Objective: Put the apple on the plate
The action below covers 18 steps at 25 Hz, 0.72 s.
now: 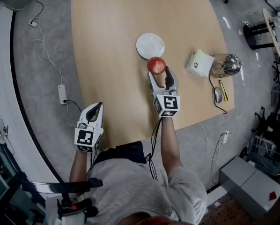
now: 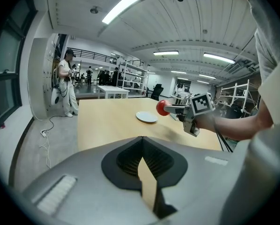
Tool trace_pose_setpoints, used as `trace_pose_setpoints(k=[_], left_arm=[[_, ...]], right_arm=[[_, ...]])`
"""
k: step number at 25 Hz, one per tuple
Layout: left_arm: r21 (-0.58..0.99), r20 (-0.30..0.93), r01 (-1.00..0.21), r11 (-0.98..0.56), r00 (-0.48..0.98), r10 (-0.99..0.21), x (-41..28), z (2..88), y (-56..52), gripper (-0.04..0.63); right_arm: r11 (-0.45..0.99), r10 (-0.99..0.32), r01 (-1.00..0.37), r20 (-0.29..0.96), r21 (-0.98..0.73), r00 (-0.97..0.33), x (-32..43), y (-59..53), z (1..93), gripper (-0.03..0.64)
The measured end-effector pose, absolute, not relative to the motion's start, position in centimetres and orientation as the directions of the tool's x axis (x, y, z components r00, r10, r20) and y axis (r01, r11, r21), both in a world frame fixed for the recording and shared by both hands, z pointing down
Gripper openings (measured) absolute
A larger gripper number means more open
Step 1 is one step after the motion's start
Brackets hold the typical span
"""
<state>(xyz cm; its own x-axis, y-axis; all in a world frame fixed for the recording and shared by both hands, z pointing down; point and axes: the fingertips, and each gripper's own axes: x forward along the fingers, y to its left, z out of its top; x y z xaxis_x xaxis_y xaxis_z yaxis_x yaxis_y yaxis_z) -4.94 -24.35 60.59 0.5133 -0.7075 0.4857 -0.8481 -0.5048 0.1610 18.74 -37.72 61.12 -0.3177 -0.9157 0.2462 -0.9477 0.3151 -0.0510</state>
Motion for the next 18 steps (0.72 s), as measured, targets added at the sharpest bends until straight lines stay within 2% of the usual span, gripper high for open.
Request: trace_pose_setpoints(k=[18], left_arm=[[0.179,0.518,-0.852,-0.492,0.506,-0.690,-4.6,62.5,-25.9,0.020]], right_arm=[[0.317,-0.904,-0.947,0.283,-0.056,-0.320,19.4,-43.2,64.1,0.322]])
